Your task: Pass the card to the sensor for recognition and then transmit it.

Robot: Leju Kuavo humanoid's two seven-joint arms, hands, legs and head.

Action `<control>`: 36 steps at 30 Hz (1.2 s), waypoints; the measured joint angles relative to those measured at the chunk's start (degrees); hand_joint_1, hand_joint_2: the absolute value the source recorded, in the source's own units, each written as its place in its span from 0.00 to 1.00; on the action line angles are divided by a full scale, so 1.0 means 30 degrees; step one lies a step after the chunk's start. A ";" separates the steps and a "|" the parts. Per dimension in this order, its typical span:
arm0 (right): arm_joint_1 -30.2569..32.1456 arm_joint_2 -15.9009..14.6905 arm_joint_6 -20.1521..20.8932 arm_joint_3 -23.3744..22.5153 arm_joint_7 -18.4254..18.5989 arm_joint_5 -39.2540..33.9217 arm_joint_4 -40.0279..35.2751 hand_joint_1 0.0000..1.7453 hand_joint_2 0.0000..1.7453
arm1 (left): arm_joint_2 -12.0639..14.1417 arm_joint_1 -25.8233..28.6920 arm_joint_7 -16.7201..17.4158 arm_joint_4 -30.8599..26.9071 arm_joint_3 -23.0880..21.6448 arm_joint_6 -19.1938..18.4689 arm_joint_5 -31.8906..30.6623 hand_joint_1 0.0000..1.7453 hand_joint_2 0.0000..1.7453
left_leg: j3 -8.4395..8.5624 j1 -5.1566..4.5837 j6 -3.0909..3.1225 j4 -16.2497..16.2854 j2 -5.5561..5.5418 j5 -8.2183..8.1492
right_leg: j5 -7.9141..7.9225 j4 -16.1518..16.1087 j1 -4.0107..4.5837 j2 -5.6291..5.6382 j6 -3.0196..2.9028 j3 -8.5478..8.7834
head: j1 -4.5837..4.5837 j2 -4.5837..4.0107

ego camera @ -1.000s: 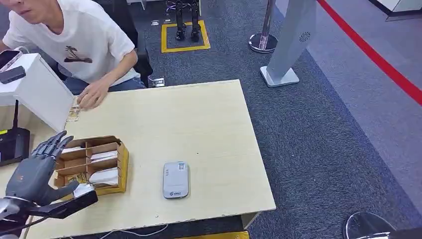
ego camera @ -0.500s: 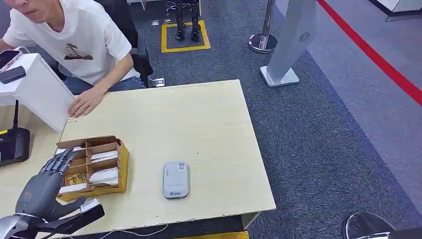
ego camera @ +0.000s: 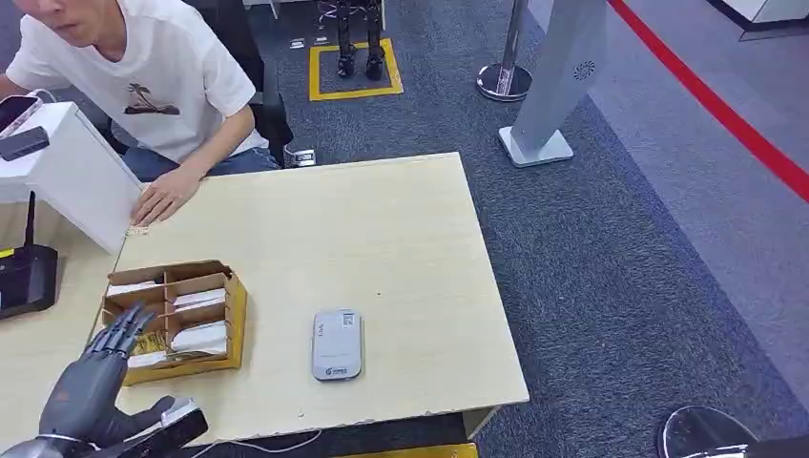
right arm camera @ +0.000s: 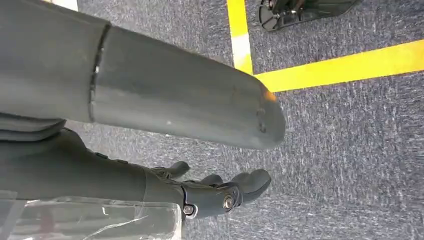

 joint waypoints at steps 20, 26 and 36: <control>-0.0026 0.0000 -0.0131 -0.0029 0.0022 0.0576 -0.0007 0.00 0.00 | -0.1756 -0.0799 0.0400 0.2252 0.0219 0.0124 -0.0022 0.00 1.00 | 0.0003 0.0001 0.0000 0.0000 -0.0001 0.0001 | 0.0002 0.0000 0.0000 -0.0002 0.0000 0.0004 | -0.0007 0.0007; -0.0033 0.0000 -0.0131 -0.0028 0.0160 0.0605 -0.0007 0.00 0.00 | -0.2105 -0.1172 0.0459 0.2966 0.0226 0.0094 -0.0233 0.00 1.00 | 0.0004 0.0001 0.0000 0.0001 -0.0001 0.0002 | 0.0002 0.0001 0.0000 -0.0002 0.0000 0.0005 | 0.0000 0.0007; -0.0036 0.0000 -0.0131 -0.0029 0.0175 0.0619 -0.0007 0.00 0.00 | -0.2535 -0.1611 0.0459 0.3541 0.0233 0.0036 -0.0291 0.00 1.00 | 0.0003 0.0001 0.0000 0.0001 -0.0001 0.0002 | 0.0002 0.0001 0.0000 -0.0002 0.0000 0.0004 | -0.0007 0.0007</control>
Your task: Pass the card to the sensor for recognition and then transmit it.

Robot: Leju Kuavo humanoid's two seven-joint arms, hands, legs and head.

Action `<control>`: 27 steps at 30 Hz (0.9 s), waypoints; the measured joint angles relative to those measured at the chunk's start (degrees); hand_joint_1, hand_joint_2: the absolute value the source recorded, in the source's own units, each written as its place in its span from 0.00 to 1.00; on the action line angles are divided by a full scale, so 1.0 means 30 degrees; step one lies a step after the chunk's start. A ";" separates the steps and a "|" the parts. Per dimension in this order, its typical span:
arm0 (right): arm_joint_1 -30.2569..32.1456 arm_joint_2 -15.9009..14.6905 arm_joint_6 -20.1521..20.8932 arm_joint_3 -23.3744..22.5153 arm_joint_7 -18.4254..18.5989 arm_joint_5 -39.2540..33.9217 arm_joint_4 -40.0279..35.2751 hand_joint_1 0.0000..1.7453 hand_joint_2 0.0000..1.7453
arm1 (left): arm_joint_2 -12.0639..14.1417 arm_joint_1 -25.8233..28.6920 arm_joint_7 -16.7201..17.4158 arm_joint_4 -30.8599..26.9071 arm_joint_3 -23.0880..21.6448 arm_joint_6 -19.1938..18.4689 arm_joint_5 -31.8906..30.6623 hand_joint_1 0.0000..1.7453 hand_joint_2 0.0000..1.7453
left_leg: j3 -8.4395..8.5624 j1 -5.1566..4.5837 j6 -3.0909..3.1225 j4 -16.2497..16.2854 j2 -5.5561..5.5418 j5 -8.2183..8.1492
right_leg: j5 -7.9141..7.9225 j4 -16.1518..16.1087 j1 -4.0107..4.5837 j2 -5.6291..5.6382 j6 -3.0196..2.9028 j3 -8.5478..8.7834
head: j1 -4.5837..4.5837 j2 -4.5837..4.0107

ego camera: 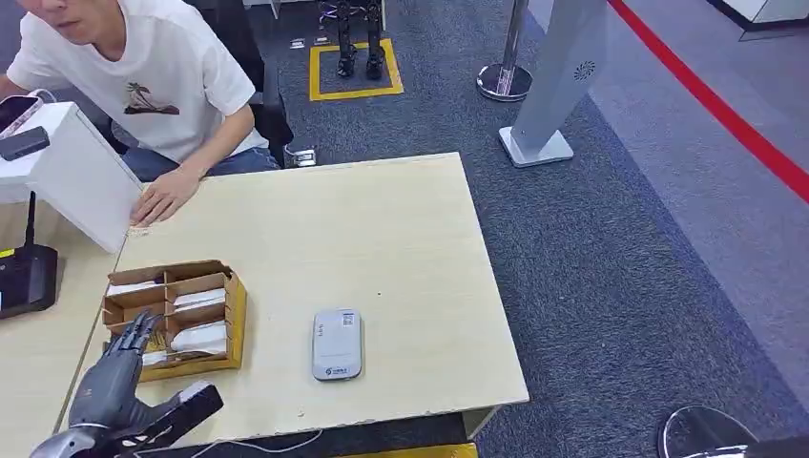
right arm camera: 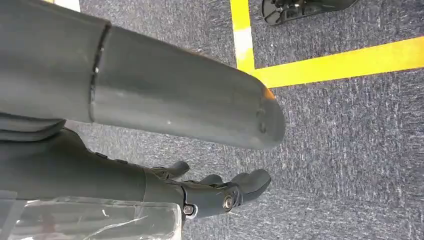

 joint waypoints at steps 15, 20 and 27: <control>0.0005 0.0000 0.0029 0.0000 -0.0007 0.0000 0.0007 0.00 0.00 | -0.0175 -0.0095 -0.0102 0.0175 0.0088 -0.0168 -0.0044 0.00 1.00 | 0.0000 0.0000 0.0000 0.0000 0.0000 0.0000 | 0.0000 0.0000 0.0000 0.0000 0.0000 -0.0001 | 0.0007 -0.0007; 0.0009 0.0000 0.0029 0.0000 0.0000 0.0000 0.0007 0.00 0.00 | -0.0167 -0.0232 -0.0175 0.0189 0.0131 -0.0270 -0.0051 0.00 1.00 | 0.0000 0.0000 0.0000 0.0000 0.0001 0.0000 | 0.0000 0.0000 0.0000 0.0001 0.0000 -0.0001 | 0.0007 -0.0007; 0.0014 0.0000 0.0029 0.0000 0.0058 0.0015 0.0007 0.00 0.00 | -0.0138 -0.0358 -0.0182 0.0204 0.0292 -0.0393 -0.0066 0.00 1.00 | 0.0001 0.0000 0.0000 0.0000 0.0000 0.0000 | 0.0000 0.0000 0.0000 0.0001 0.0000 -0.0002 | 0.0007 0.0000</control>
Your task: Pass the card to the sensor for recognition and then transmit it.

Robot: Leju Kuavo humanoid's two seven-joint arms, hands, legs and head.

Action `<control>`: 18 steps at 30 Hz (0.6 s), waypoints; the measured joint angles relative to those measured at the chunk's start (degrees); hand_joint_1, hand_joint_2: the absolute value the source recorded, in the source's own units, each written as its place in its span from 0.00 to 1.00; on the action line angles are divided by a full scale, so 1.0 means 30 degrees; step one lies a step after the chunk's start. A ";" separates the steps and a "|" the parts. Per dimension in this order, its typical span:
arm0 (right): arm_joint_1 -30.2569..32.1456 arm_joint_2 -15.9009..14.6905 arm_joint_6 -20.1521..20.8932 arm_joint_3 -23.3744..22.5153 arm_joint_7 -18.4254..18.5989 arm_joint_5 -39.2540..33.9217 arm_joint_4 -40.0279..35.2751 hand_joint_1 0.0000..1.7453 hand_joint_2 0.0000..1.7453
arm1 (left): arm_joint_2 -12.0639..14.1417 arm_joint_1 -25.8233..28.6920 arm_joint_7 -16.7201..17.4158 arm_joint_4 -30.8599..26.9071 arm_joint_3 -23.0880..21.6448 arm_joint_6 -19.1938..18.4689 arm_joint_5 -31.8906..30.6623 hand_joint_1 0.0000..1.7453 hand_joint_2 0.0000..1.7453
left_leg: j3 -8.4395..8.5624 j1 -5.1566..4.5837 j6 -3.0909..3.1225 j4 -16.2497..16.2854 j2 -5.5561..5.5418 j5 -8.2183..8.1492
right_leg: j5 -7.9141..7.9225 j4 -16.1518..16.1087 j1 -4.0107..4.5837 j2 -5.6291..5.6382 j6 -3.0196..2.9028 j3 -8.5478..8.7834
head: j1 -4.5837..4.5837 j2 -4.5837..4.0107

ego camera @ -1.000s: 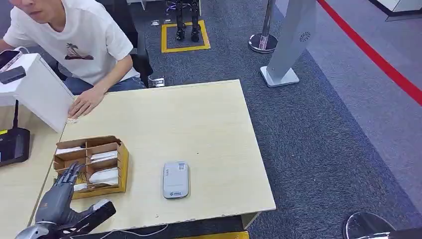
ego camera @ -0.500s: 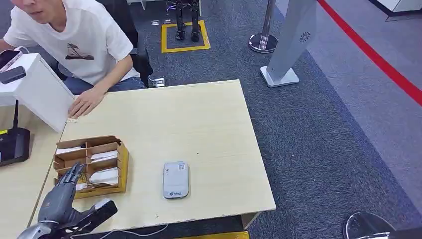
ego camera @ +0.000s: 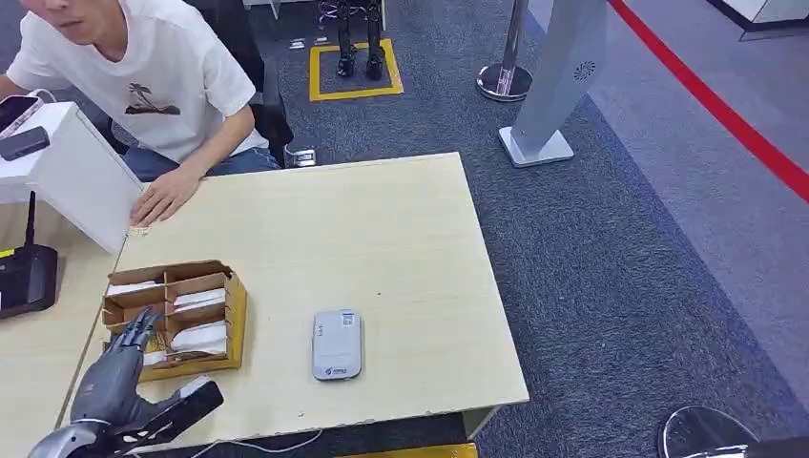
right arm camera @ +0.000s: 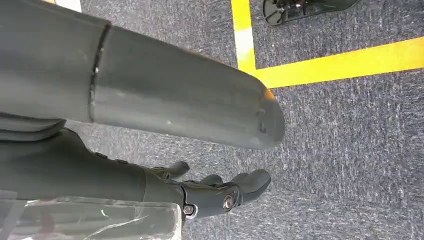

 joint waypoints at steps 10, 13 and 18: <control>0.0008 0.0000 0.0000 0.0007 0.0000 0.0014 0.0000 0.00 0.00 | 0.0146 -0.0201 0.0000 0.0000 0.0124 -0.0153 0.0000 0.00 1.00 | 0.0001 0.0000 0.0000 0.0000 0.0003 0.0000 | 0.0001 0.0000 0.0000 0.0004 -0.0001 -0.0001 | -0.0007 -0.0007; 0.0009 0.0000 0.0000 0.0007 0.0000 0.0015 0.0000 0.00 0.00 | 0.0175 -0.0302 0.0000 0.0015 0.0160 -0.0153 0.0000 0.00 1.00 | 0.0000 0.0000 0.0000 0.0000 0.0001 0.0000 | 0.0001 0.0000 0.0000 0.0001 -0.0001 0.0000 | 0.0000 0.0000; -0.0001 0.0000 0.0146 0.0007 0.0000 0.0051 0.0007 0.00 0.00 | 0.0226 -0.0856 0.0000 0.0109 0.0262 -0.0576 0.0000 0.00 1.00 | 0.0002 0.0000 0.0001 0.0000 -0.0001 0.0002 | 0.0002 0.0001 0.0000 -0.0003 -0.0002 0.0004 | -0.0007 -0.0007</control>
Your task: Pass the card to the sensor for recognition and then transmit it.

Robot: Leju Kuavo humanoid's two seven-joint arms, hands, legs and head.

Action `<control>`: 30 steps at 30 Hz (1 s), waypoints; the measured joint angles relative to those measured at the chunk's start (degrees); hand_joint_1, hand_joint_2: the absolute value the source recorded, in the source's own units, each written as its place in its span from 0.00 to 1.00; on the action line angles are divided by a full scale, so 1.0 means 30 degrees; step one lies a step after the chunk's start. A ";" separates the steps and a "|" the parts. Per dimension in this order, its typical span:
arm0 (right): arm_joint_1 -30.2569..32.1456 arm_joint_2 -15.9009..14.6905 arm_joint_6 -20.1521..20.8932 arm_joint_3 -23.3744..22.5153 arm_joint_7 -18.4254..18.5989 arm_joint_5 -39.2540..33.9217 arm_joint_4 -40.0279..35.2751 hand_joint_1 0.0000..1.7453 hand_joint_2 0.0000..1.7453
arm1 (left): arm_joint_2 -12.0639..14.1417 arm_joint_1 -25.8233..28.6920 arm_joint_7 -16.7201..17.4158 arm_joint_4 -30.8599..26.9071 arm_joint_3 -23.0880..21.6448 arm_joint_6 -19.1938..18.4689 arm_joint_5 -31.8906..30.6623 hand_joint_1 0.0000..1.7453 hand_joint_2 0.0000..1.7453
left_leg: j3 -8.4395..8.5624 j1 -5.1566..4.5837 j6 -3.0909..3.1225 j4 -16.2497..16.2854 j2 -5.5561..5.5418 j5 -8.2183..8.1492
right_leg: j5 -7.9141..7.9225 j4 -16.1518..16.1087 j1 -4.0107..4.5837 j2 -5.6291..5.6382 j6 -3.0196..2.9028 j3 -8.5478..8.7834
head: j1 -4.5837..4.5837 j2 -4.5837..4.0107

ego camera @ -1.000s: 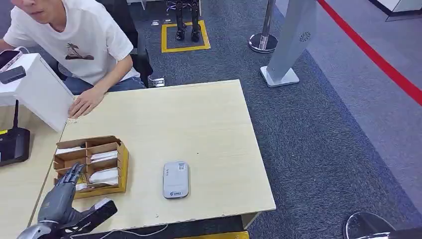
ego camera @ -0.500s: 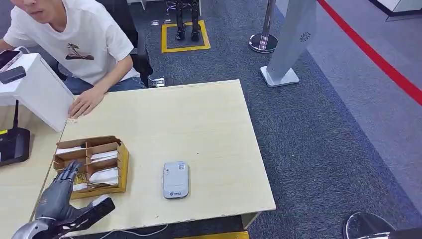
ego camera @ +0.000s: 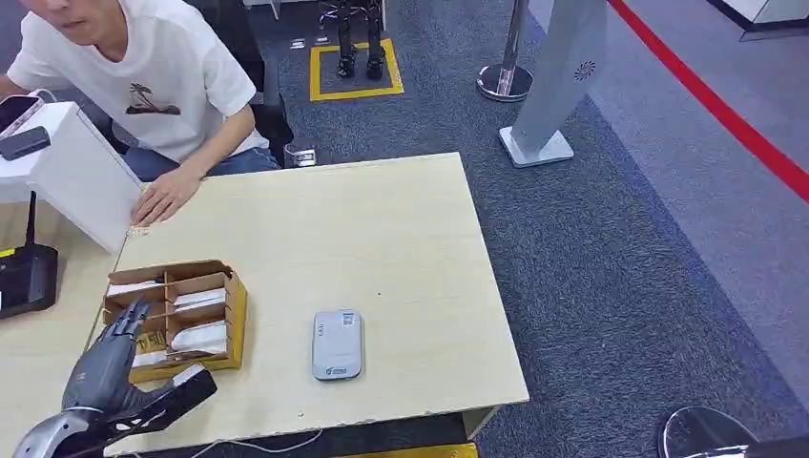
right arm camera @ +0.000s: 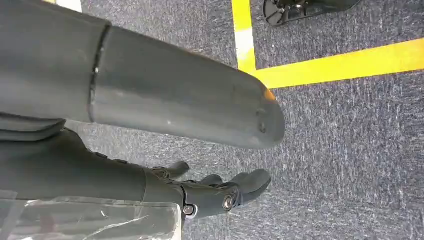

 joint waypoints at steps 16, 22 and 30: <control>-0.0001 0.0007 0.0044 0.0000 0.0036 0.0160 0.0007 0.00 0.00 | -0.0533 -0.0583 -0.0415 0.0488 -0.0335 -0.0153 0.0015 0.00 1.00 | 0.0000 -0.0002 0.0001 0.0002 0.0001 0.0000 | 0.0002 -0.0003 0.0000 0.0002 -0.0001 -0.0006 | 0.0007 0.0000; 0.0002 0.0007 0.0014 0.0000 -0.0007 0.0175 0.0007 0.00 0.00 | -0.1115 -0.1168 -0.0670 0.0779 -0.1194 -0.0102 0.0015 0.00 1.00 | 0.0001 -0.0005 0.0002 0.0003 0.0004 0.0001 | 0.0008 -0.0002 -0.0001 0.0005 -0.0002 -0.0005 | 0.0007 0.0000; 0.0004 0.0007 -0.0007 -0.0007 0.0000 0.0233 0.0007 0.00 0.00 | -0.1465 -0.1496 -0.0714 0.1005 -0.1924 0.0044 0.0015 0.00 1.00 | 0.0000 -0.0002 0.0000 0.0003 0.0006 -0.0001 | 0.0006 -0.0002 -0.0001 0.0007 -0.0004 -0.0012 | 0.0000 0.0007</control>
